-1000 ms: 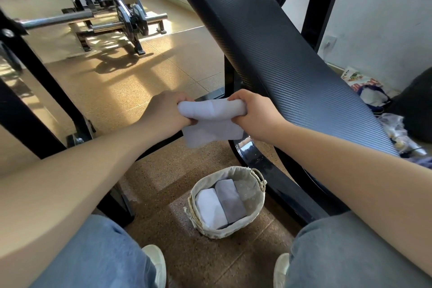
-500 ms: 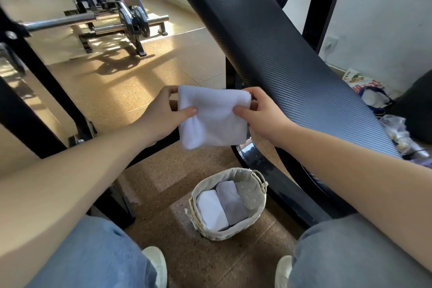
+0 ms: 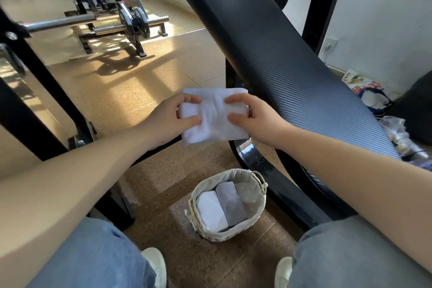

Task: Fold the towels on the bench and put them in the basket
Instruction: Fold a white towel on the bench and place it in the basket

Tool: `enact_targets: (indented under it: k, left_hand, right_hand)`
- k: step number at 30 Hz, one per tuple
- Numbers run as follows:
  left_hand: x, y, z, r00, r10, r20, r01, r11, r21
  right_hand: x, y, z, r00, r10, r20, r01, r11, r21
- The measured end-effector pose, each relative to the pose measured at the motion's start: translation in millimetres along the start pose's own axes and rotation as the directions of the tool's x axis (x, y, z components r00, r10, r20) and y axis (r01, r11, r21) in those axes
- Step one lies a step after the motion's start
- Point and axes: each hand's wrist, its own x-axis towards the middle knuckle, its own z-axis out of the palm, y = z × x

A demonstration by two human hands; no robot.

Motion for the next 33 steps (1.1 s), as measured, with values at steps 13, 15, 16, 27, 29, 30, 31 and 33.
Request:
enact_targets:
  k: [13,15,16,27,29,30,31,33]
  left_hand:
    - [-1,5,-3,0.998,0.042,0.047,-0.057,0.923,0.381]
    - [0,4,-3,0.995,0.075,0.067,-0.097,0.898,0.429]
    - [0,4,-2,0.993,0.094,0.066,-0.113,0.887,0.448]
    - [0,-7,-10,0.982,0.182,0.046,-0.184,0.894,0.408]
    - [-1,-6,-11,0.976,0.207,0.072,-0.218,0.891,0.399]
    - [-1,-6,-10,0.973,0.217,0.082,-0.232,0.890,0.392]
    - [-1,-6,-10,0.970,0.225,0.093,-0.243,0.890,0.385]
    - [-2,-6,-8,0.963,0.239,0.122,-0.268,0.886,0.378]
  right_hand:
    - [-3,-1,3,0.998,-0.058,0.008,0.057,0.954,-0.293]
    - [-4,1,0,0.998,-0.055,-0.009,0.051,0.964,-0.261]
    - [-5,1,-1,0.999,-0.051,-0.013,0.046,0.969,-0.244]
    - [-5,0,-1,0.997,-0.029,0.074,0.043,0.979,-0.200]
    - [-5,-3,-2,0.996,-0.030,0.082,0.043,0.985,-0.164]
    - [-6,-4,-3,0.994,-0.026,0.102,0.040,0.990,-0.135]
    - [-6,-5,-4,0.991,-0.025,0.131,0.038,0.994,-0.101]
    - [-8,-8,-5,0.976,-0.023,0.214,0.031,0.999,-0.033]
